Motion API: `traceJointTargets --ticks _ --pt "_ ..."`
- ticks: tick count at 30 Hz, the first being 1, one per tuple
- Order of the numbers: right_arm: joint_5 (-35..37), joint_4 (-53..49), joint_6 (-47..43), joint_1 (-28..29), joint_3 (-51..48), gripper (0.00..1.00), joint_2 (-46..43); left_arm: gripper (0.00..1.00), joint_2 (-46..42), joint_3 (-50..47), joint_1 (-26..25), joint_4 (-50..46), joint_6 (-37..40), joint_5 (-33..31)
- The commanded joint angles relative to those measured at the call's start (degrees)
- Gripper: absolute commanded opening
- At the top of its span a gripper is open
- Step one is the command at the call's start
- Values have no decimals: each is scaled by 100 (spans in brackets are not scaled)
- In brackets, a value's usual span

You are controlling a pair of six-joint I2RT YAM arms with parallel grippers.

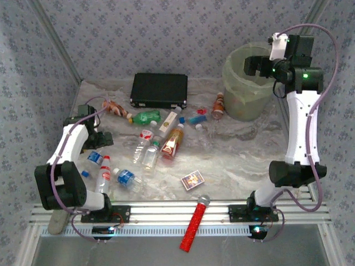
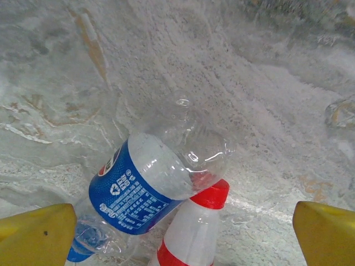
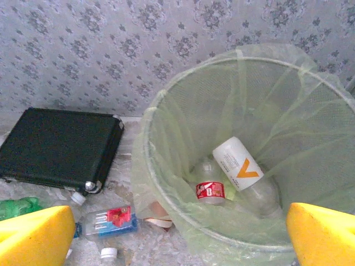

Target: Put the plastic bottles in the bin

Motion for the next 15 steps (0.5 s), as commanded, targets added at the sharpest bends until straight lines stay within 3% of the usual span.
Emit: traceJointTargets --ticks 1,15 --pt "-141 269 153 41 -6 99 -298 100 245 96 115 -153 263 330" --pt "-193 410 233 65 45 99 -452 100 1166 280 359 -81 66 433"
